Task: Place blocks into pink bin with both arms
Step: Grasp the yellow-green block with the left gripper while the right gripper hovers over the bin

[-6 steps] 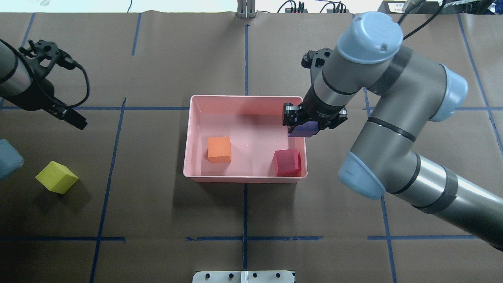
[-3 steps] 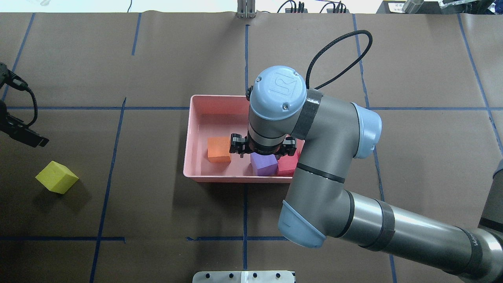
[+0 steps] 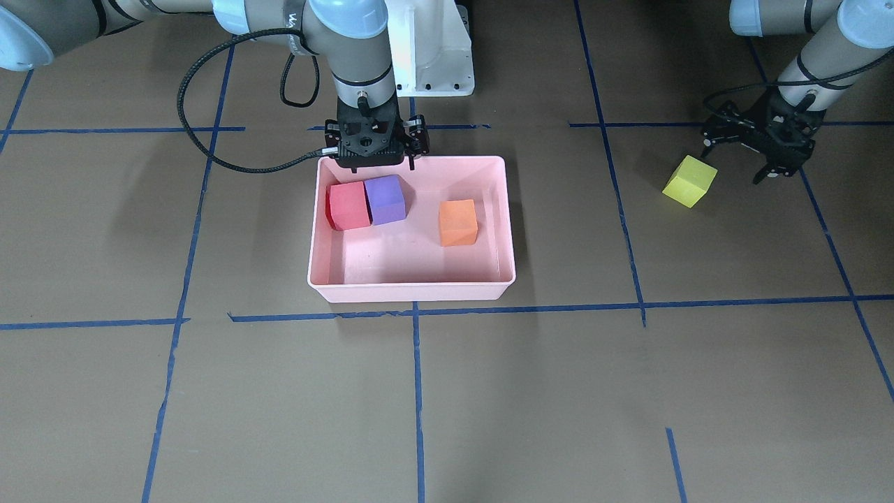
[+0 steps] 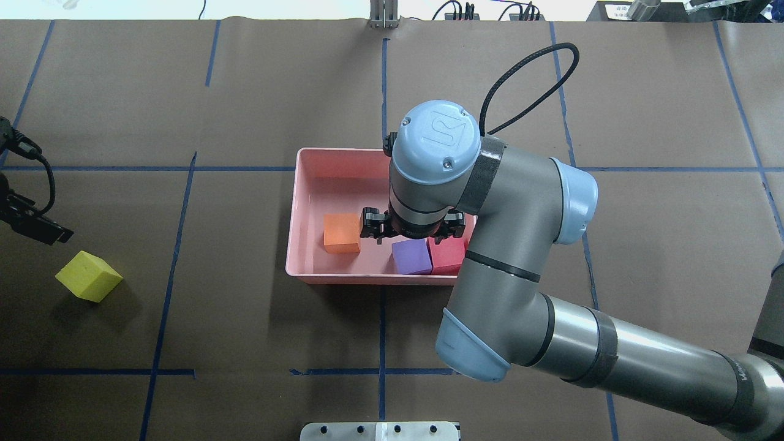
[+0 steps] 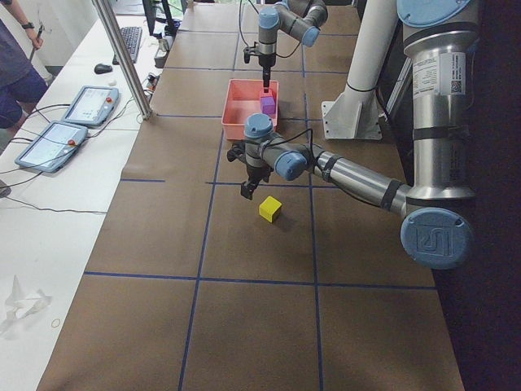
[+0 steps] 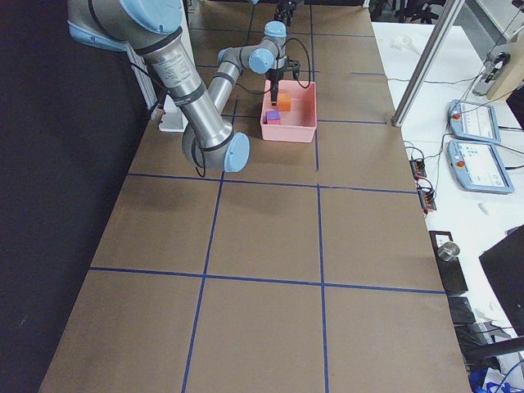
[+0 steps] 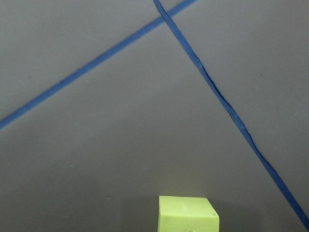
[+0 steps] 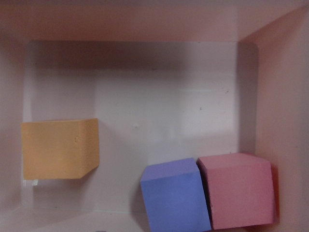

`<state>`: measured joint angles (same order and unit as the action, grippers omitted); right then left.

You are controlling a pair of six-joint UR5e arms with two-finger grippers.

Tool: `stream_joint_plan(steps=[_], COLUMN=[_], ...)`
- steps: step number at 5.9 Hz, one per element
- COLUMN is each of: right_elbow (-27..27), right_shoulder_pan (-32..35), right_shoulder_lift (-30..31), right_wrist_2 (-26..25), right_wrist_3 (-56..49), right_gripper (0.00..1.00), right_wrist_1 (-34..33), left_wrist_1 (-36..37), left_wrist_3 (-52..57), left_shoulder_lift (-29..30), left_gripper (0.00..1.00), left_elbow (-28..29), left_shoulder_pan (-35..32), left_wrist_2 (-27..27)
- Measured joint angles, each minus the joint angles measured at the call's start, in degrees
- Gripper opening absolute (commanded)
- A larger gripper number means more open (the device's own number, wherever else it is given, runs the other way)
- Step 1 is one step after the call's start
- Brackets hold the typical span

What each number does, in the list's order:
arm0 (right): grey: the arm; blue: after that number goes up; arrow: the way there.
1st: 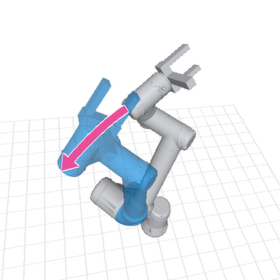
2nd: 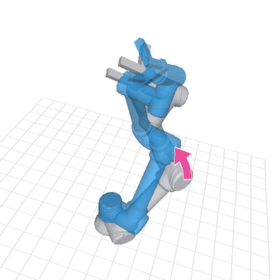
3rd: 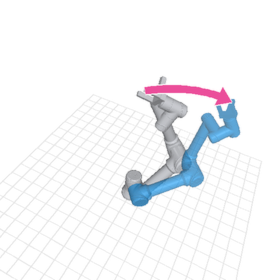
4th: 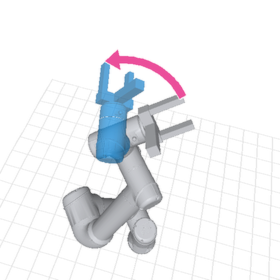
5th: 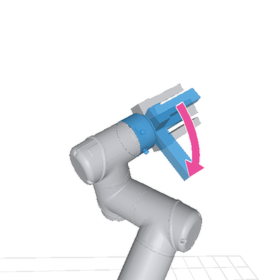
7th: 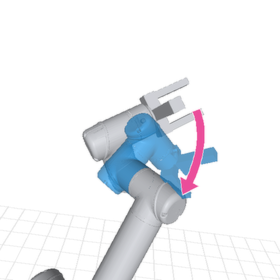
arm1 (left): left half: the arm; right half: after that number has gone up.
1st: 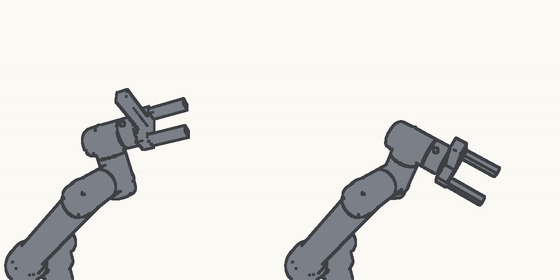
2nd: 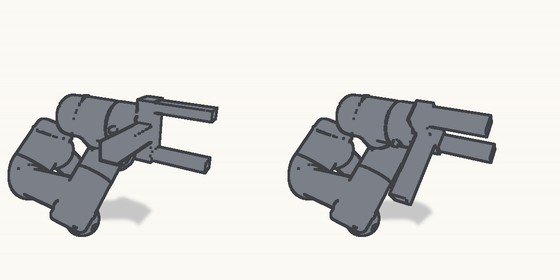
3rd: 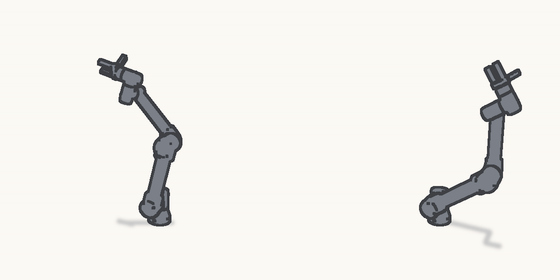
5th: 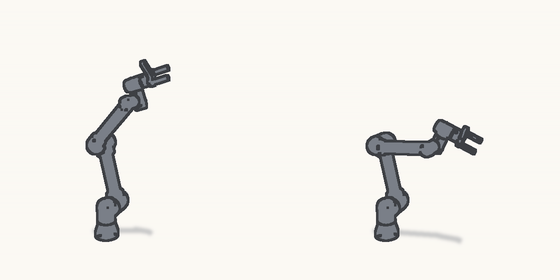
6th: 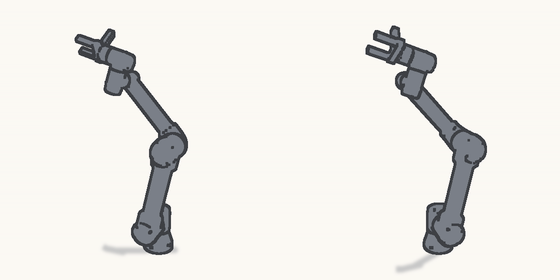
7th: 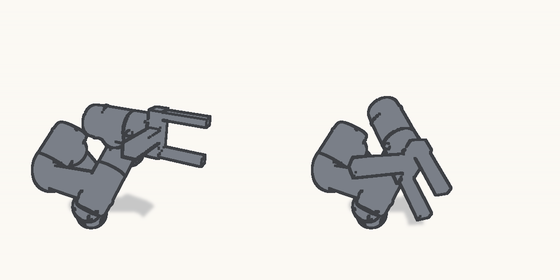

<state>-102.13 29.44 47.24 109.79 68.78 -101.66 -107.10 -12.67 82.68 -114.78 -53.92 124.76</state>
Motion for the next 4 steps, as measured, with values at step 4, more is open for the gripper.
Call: stream_joint_plan(steps=[4], right_elbow=[-1.6], right_shoulder_pan=[0.2], right_shoulder_lift=[2.4], right_wrist_2=[0.0], right_wrist_3=[-1.5], right_gripper=[1.00], right_wrist_1=[0.2], left_wrist_1=[-13.2], left_wrist_3=[-11.8], left_shoulder_lift=[-3.7], left_gripper=[1.00], left_elbow=[3.3], left_shoulder_pan=[10.7], left_wrist_2=[-7.4])
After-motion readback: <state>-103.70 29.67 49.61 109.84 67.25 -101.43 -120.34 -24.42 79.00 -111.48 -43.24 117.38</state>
